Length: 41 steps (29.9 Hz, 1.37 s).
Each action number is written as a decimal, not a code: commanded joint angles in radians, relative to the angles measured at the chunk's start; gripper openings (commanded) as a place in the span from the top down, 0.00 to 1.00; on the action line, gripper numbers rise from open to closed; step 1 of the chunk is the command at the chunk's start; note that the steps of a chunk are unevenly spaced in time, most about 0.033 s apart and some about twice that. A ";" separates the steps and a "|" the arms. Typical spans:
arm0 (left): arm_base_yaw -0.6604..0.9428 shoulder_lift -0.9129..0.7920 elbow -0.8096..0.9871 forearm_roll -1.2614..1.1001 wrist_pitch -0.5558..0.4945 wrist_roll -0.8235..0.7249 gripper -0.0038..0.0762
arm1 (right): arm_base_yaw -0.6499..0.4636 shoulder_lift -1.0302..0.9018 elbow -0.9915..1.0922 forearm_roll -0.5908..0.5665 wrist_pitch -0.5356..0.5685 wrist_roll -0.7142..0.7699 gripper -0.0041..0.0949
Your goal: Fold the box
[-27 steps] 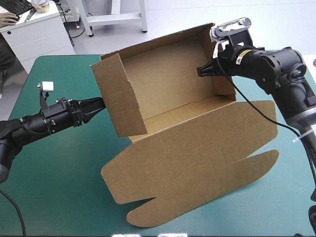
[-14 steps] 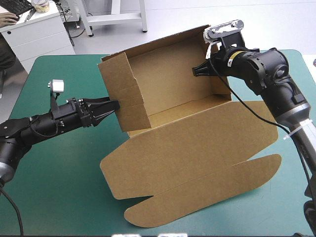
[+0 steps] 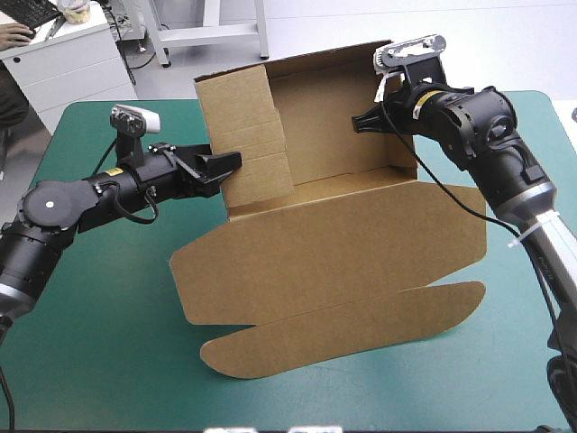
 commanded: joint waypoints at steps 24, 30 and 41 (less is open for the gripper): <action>-0.280 0.257 -0.539 1.173 0.157 -1.129 0.45 | 0.005 -0.004 -0.030 -0.027 -0.168 0.190 0.97; -0.280 0.258 -0.539 1.166 0.159 -1.129 0.64 | 0.005 -0.004 -0.030 -0.024 -0.180 0.197 0.97; -0.280 0.302 -0.539 1.120 0.161 -1.098 0.96 | 0.005 -0.004 -0.030 -0.008 -0.161 0.188 0.97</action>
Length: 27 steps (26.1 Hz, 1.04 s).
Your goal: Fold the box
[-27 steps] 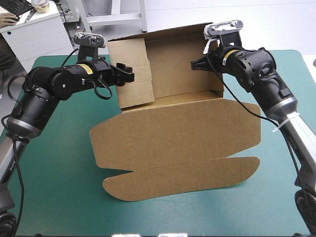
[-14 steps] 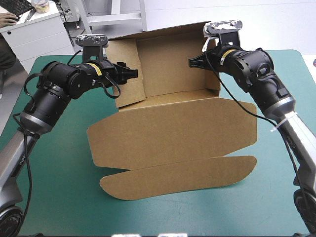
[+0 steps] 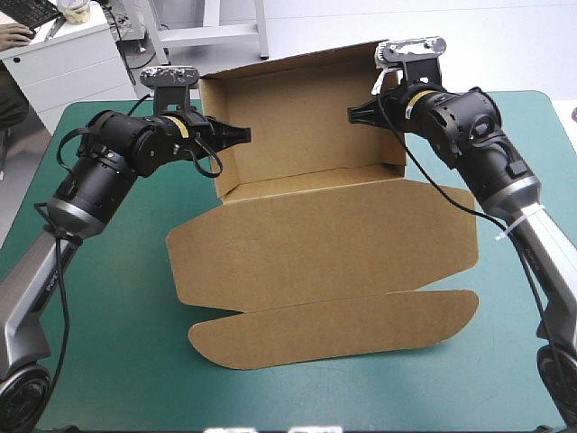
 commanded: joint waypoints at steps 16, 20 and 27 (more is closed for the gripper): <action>-0.010 0.123 -0.033 -0.004 0.081 0.193 0.96 | 0.003 0.111 -0.032 0.181 0.310 -0.159 0.98; -0.010 0.187 -0.033 -0.004 0.112 0.219 0.96 | 0.003 0.190 -0.032 0.181 0.373 -0.161 0.98; -0.010 0.291 -0.032 -0.013 0.189 0.267 0.96 | 0.003 0.304 -0.032 0.254 0.407 -0.190 0.98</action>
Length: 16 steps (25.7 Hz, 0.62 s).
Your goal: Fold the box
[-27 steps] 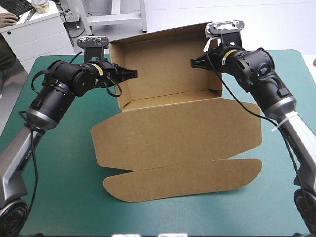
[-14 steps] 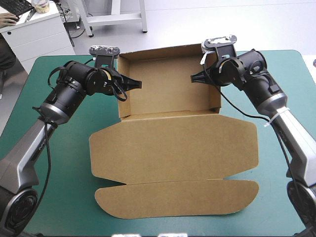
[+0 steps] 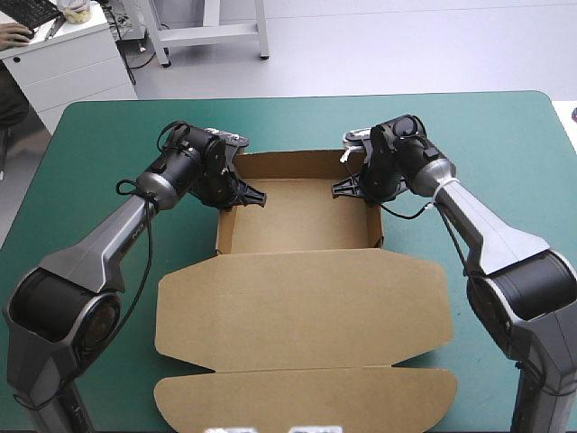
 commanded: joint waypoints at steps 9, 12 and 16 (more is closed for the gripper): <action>-0.017 0.031 -0.032 -0.035 0.048 0.086 0.94 | 0.011 -0.021 -0.032 0.034 0.092 -0.110 0.94; -0.017 0.031 -0.032 -0.053 0.048 0.090 0.80 | 0.009 -0.021 -0.032 0.022 0.096 -0.107 0.80; -0.017 0.031 -0.032 -0.053 0.050 0.091 0.43 | 0.009 -0.023 -0.032 0.034 0.096 -0.107 0.42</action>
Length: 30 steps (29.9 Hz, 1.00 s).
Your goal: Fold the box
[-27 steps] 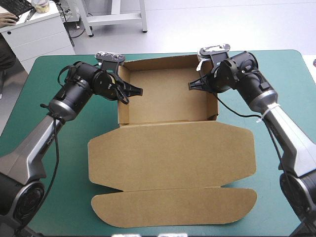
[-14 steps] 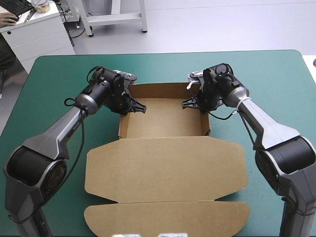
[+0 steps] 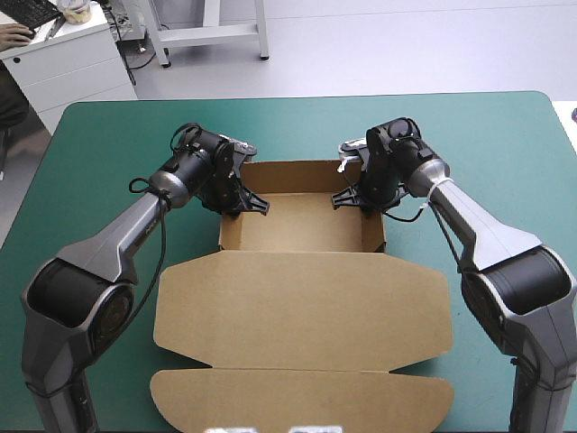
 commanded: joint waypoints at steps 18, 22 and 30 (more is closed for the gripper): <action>-0.016 -0.151 -0.013 -0.018 0.002 -0.043 0.15 | 0.008 -0.147 -0.027 0.021 0.014 -0.062 0.06; -0.016 -0.253 -0.013 0.015 0.002 -0.008 0.15 | 0.008 -0.218 -0.027 0.021 0.005 -0.070 0.06; -0.016 -0.508 -0.013 0.134 0.016 0.036 0.29 | 0.008 -0.351 -0.027 0.021 -0.010 -0.088 0.06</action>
